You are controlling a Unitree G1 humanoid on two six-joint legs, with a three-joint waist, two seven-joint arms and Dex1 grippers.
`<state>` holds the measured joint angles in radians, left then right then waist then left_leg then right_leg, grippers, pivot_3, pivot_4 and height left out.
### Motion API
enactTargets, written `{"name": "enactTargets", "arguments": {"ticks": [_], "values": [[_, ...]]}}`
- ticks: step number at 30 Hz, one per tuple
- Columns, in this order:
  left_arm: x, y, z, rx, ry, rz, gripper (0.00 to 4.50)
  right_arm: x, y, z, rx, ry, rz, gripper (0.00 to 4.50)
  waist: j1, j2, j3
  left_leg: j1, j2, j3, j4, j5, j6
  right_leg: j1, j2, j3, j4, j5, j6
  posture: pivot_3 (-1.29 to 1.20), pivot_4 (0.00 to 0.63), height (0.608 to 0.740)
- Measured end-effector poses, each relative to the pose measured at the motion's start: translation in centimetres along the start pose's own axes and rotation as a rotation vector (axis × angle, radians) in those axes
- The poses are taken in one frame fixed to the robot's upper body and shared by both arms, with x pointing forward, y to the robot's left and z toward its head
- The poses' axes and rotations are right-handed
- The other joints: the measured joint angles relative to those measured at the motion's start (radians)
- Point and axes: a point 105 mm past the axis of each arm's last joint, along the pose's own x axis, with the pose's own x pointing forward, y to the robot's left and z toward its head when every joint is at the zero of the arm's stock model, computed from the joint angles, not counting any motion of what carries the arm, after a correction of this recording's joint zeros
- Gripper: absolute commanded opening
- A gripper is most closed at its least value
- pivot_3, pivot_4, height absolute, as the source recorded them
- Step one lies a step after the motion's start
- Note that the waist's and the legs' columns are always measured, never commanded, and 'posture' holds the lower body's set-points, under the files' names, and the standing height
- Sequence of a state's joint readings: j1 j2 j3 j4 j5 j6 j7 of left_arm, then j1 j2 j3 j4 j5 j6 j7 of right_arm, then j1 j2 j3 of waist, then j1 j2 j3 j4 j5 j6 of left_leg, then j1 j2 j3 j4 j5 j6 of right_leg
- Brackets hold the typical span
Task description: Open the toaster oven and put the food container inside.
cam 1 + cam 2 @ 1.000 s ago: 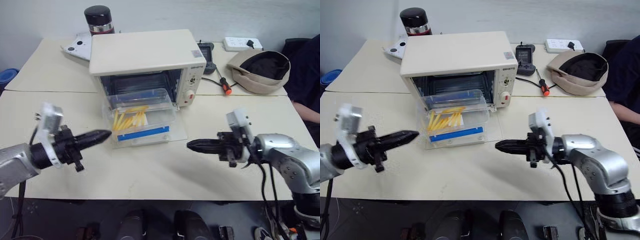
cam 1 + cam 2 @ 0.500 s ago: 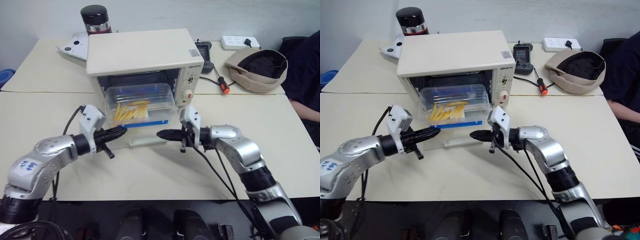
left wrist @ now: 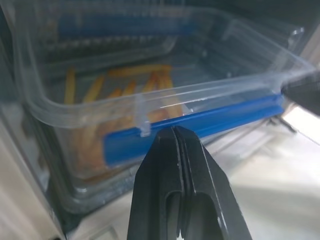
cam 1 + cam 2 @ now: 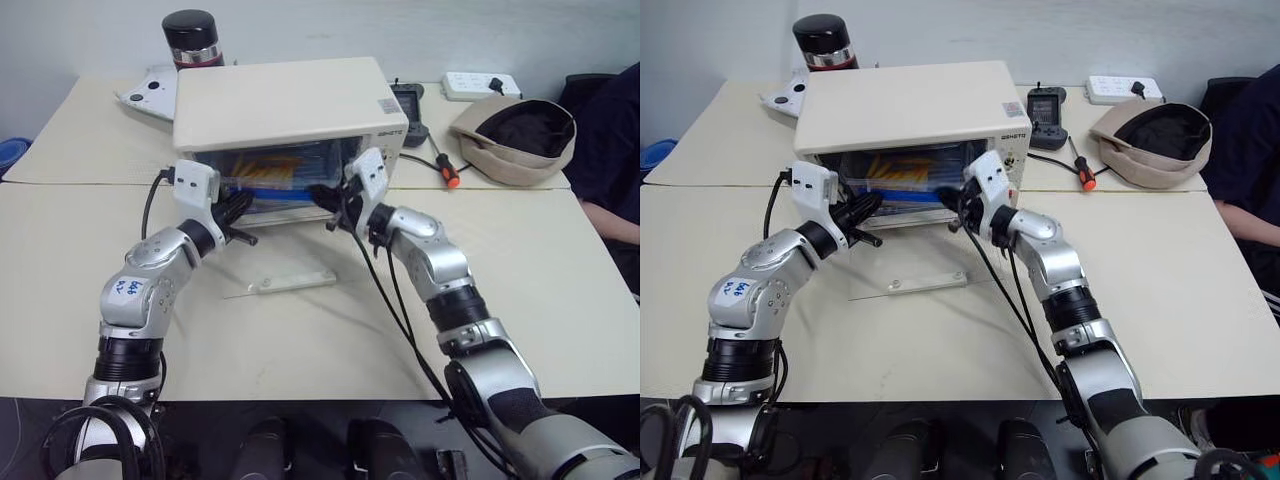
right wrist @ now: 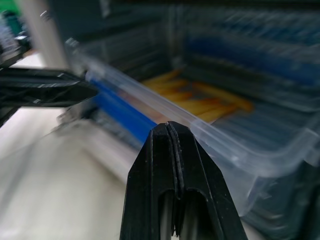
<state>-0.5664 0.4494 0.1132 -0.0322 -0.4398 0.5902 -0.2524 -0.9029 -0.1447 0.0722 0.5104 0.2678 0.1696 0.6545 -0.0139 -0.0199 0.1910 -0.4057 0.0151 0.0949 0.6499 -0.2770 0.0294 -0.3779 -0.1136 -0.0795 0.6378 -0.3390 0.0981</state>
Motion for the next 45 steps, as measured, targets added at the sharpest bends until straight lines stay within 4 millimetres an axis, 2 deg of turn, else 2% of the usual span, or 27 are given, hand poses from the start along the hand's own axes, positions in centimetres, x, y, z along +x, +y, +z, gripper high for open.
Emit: {"name": "enactTargets", "arguments": {"ticks": [4, 7, 9, 12, 14, 16, 17, 21, 24, 29, 33, 35, 39, 41, 42, 43, 45], "values": [[0.0, 0.3, -0.2, -0.013, 0.000, 0.013, 0.00, 0.0, -0.6, -1.1, 0.024, 0.019, -0.050, 0.01, -0.011, 0.000, 0.000, 0.000, 0.000, 0.000, 0.000, 0.000, 0.000, 0.000, 0.000, 0.000, 0.000, 0.000, 0.000, 0.00, 0.150, 0.740], [-0.2, 0.3, -0.1, -0.028, -0.005, -0.004, 0.00, -0.1, -0.8, -1.0, 0.034, 0.016, -0.053, 0.01, -0.015, 0.000, 0.000, 0.000, 0.000, 0.000, 0.000, 0.000, -0.001, 0.000, 0.000, 0.000, 0.001, 0.000, 0.000, 0.00, 0.150, 0.740], [-0.6, 0.1, 0.1, -0.057, -0.008, -0.037, 0.36, -0.3, -0.7, -0.5, 0.031, 0.007, -0.035, 0.00, -0.017, 0.000, 0.000, 0.000, 0.001, 0.000, -0.001, 0.000, -0.001, -0.001, 0.000, 0.000, 0.000, 0.000, 0.000, 0.00, 0.150, 0.740], [-3.1, -1.0, 1.2, -0.083, -0.021, -0.178, 1.14, -2.3, -0.4, 0.7, 0.014, -0.001, 0.024, 0.00, -0.018, 0.000, 0.000, 0.000, 0.001, -0.001, -0.002, 0.000, -0.001, -0.001, 0.000, 0.000, 0.001, 0.000, 0.000, 0.00, 0.150, 0.740], [-5.5, -1.4, 2.0, -0.017, 0.004, -0.264, 1.66, -4.4, 0.0, 0.4, 0.013, 0.032, 0.063, 0.00, -0.017, 0.000, 0.000, 0.000, 0.001, -0.002, -0.003, 0.000, -0.001, -0.001, 0.000, 0.000, 0.000, 0.000, 0.000, 0.00, 0.150, 0.740], [-8.6, -1.6, 2.7, 0.069, 0.062, -0.356, 2.23, -7.9, 0.5, -1.1, 0.026, 0.128, 0.091, 0.00, -0.016, 0.000, 0.000, 0.000, 0.001, -0.002, -0.003, -0.001, -0.001, 0.000, 0.000, 0.001, -0.001, 0.000, 0.000, 0.00, 0.150, 0.740], [-9.6, -1.6, 3.1, 0.088, 0.074, -0.377, 2.53, -9.0, 0.8, -1.8, 0.030, 0.167, 0.098, 0.00, -0.015, 0.001, 0.000, 0.000, 0.001, -0.001, -0.003, -0.001, -0.001, 0.000, 0.000, 0.001, -0.002, 0.000, 0.000, 0.00, 0.150, 0.740], [-13.8, -1.4, 3.5, 0.156, 0.213, -0.461, 3.66, -12.5, 2.6, -3.4, 0.061, 0.269, 0.131, 0.00, -0.015, 0.001, 0.001, 0.002, 0.001, -0.001, -0.003, -0.001, -0.002, 0.002, -0.001, 0.003, -0.008, 0.000, -0.001, 0.00, 0.150, 0.740], [-15.8, -1.0, 4.2, 0.217, 0.289, -0.489, 4.48, -14.3, 3.4, -4.8, 0.104, 0.328, 0.114, 0.00, -0.015, 0.001, 0.001, 0.003, 0.001, -0.001, -0.005, -0.005, -0.009, 0.001, -0.001, 0.003, -0.008, -0.001, -0.002, 0.00, 0.150, 0.740], [-16.8, -0.6, 4.9, 0.286, 0.334, -0.507, 4.48, -15.6, 4.1, -7.4, 0.140, 0.404, 0.083, 0.00, -0.014, 0.002, 0.001, 0.002, 0.001, -0.001, -0.005, -0.006, -0.009, 0.001, -0.001, 0.003, -0.010, -0.001, -0.002, 0.00, 0.150, 0.740], [-16.4, 0.3, 5.9, 0.331, 0.289, -0.458, 4.48, -14.6, 4.0, -8.6, 0.149, 0.397, 0.051, 0.00, -0.016, 0.002, 0.001, 0.002, 0.001, -0.001, -0.006, -0.005, -0.008, 0.000, -0.001, 0.003, -0.009, -0.001, -0.002, 0.00, 0.150, 0.740], [-16.4, 0.3, 6.1, 0.336, 0.288, -0.457, 4.48, -13.4, 3.6, -8.9, 0.146, 0.378, 0.042, 0.00, -0.021, 0.002, 0.001, 0.002, 0.001, 0.000, -0.006, -0.003, -0.004, 0.000, -0.001, 0.003, -0.009, -0.001, -0.002, 0.00, 0.150, 0.740], [-16.5, 1.3, 6.1, 0.333, 0.302, -0.430, 4.48, -10.8, 3.2, -7.6, 0.145, 0.310, 0.064, 0.00, -0.025, 0.004, 0.002, 0.001, 0.001, 0.000, -0.006, -0.003, -0.004, -0.002, -0.001, 0.003, -0.008, -0.001, -0.003, 0.00, 0.150, 0.740], [-16.6, 2.3, 6.2, 0.322, 0.299, -0.397, 4.48, -9.9, 3.2, -5.5, 0.147, 0.261, 0.116, 0.00, -0.024, 0.005, 0.003, 0.001, 0.001, 0.000, -0.006, -0.002, -0.004, -0.002, -0.001, 0.003, -0.007, -0.001, -0.003, 0.00, 0.150, 0.740], [-16.7, 2.8, 6.3, 0.316, 0.298, -0.383, 4.50, -9.7, 3.0, -3.9, 0.138, 0.231, 0.140, 0.39, -0.022, 0.005, 0.003, 0.000, 0.001, 0.000, -0.006, -0.003, -0.003, -0.002, -0.001, 0.003, -0.004, -0.001, -0.003, 0.00, 0.150, 0.740], [-16.8, 3.1, 6.3, 0.316, 0.299, -0.372, 4.50, -9.9, 2.7, -2.6, 0.130, 0.211, 0.158, 0.58, -0.020, 0.005, 0.003, 0.000, 0.001, 0.000, -0.006, -0.003, -0.003, -0.002, -0.001, 0.003, -0.004, -0.001, -0.003, 0.00, 0.150, 0.740], [-17.1, 4.1, 6.6, 0.315, 0.307, -0.341, 4.50, -10.9, 1.9, 0.7, 0.117, 0.178, 0.202, 1.20, -0.013, 0.004, 0.003, 0.000, 0.001, -0.001, -0.004, -0.004, -0.001, -0.003, -0.001, 0.003, -0.003, -0.001, -0.003, 0.00, 0.150, 0.740]]}}
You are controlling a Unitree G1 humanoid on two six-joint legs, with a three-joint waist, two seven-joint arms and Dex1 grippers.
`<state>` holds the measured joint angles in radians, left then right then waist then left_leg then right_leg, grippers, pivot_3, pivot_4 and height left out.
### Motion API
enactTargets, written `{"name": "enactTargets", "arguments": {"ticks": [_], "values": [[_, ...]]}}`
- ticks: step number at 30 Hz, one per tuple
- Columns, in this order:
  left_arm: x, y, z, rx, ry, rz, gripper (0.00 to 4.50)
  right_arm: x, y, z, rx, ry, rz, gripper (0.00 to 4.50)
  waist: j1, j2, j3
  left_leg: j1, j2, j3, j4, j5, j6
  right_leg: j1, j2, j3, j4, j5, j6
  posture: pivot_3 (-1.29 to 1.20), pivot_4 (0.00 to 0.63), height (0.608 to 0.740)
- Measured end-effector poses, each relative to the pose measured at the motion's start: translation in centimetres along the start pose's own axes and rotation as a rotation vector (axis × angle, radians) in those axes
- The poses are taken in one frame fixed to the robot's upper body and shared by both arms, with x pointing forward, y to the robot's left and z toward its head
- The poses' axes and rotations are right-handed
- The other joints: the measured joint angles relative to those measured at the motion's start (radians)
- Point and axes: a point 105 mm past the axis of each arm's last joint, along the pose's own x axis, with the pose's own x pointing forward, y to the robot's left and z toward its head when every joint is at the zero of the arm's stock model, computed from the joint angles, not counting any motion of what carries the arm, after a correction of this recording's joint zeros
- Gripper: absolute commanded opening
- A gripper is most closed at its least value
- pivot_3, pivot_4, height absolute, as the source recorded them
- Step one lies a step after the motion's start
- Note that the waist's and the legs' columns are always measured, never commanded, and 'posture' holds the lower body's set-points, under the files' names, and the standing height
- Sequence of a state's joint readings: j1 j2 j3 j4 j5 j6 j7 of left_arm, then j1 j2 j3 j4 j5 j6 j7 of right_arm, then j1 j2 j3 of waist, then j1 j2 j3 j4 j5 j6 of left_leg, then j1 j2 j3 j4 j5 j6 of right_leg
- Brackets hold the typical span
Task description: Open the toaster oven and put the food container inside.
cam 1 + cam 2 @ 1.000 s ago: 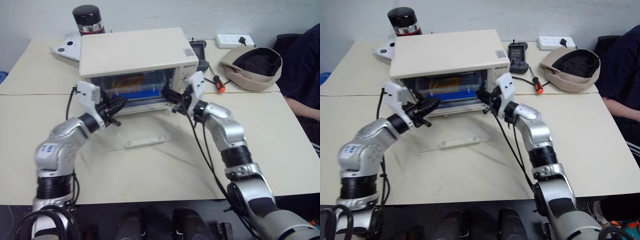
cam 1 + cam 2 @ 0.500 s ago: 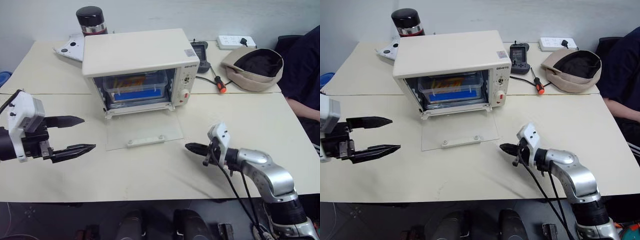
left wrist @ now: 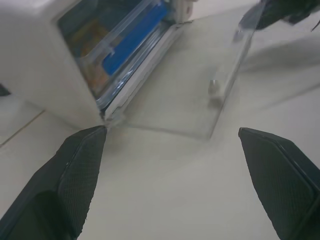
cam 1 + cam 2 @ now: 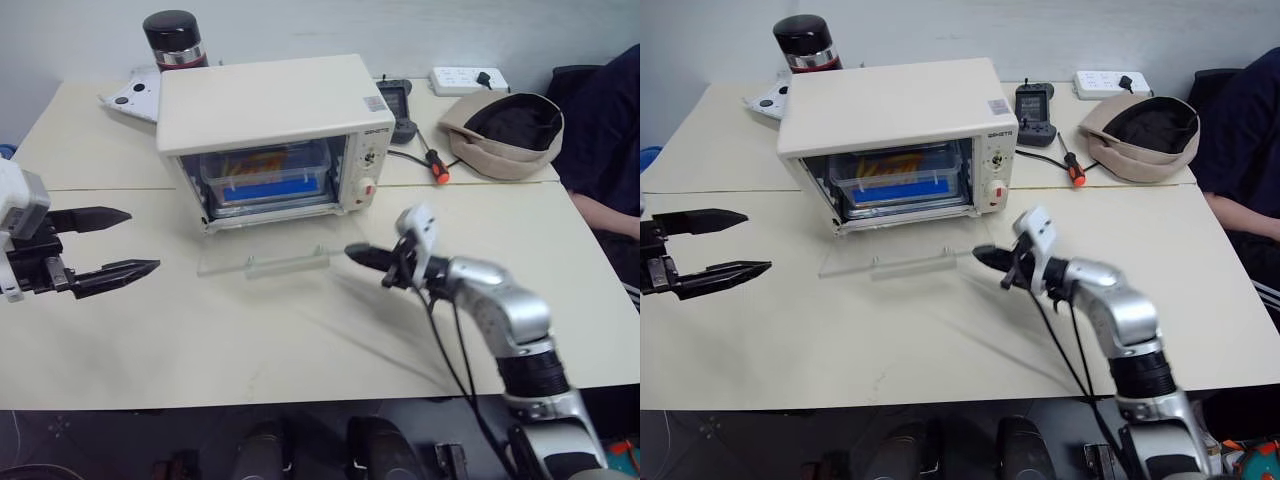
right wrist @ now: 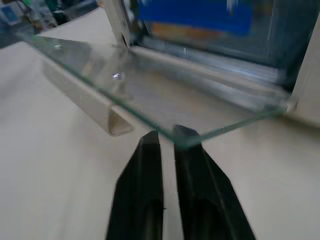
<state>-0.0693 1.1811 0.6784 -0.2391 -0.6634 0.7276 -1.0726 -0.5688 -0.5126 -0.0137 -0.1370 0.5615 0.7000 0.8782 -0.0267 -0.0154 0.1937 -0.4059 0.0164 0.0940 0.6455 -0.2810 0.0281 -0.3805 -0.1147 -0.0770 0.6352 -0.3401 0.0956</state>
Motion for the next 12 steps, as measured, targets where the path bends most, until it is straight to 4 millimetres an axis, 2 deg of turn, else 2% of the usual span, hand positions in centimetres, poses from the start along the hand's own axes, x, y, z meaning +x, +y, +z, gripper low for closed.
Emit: {"name": "enactTargets", "arguments": {"ticks": [2, 5, 9, 10, 12], "values": [[-1.0, 0.8, 0.1, -0.012, -0.008, 0.030, 4.50, -2.2, 0.0, 2.3, -0.017, 0.013, 0.048, 1.89, 0.003, 0.000, 0.000, -0.001, 0.000, 0.000, 0.000, -0.001, 0.001, 0.000, -0.001, 0.000, -0.001, 0.000, 0.000, 0.00, 0.150, 0.740], [-2.7, 1.6, 0.6, -0.031, -0.017, 0.051, 4.50, -6.4, -0.1, 5.5, -0.039, 0.080, 0.096, 2.92, 0.000, 0.000, 0.001, -0.001, -0.001, 0.001, 0.000, -0.002, 0.003, 0.002, -0.002, 0.000, -0.008, 0.000, 0.001, 0.00, 0.150, 0.740], [-4.9, 2.5, 2.0, -0.033, -0.055, 0.079, 4.50, -10.6, -1.1, 9.5, -0.015, 0.074, 0.069, 4.24, -0.008, 0.000, 0.001, 0.001, 0.000, 0.002, 0.000, -0.003, 0.002, 0.002, -0.002, 0.000, -0.009, 0.000, 0.001, 0.00, 0.150, 0.740], [-5.2, 2.7, 2.3, -0.029, -0.070, 0.086, 4.50, -10.8, -1.3, 9.6, -0.016, 0.066, 0.060, 4.47, -0.011, 0.000, 0.000, 0.002, 0.001, 0.002, 0.000, -0.003, 0.002, 0.002, -0.001, 0.000, -0.009, 0.000, 0.000, 0.00, 0.150, 0.740], [-5.2, 2.7, 2.8, -0.022, -0.090, 0.086, 4.50, -10.7, -1.8, 8.9, -0.018, 0.082, 0.046, 4.47, -0.017, 0.001, 0.001, 0.002, 0.001, 0.003, -0.001, -0.003, 0.001, 0.002, -0.001, 0.000, -0.008, 0.000, 0.000, 0.00, 0.150, 0.740]]}}
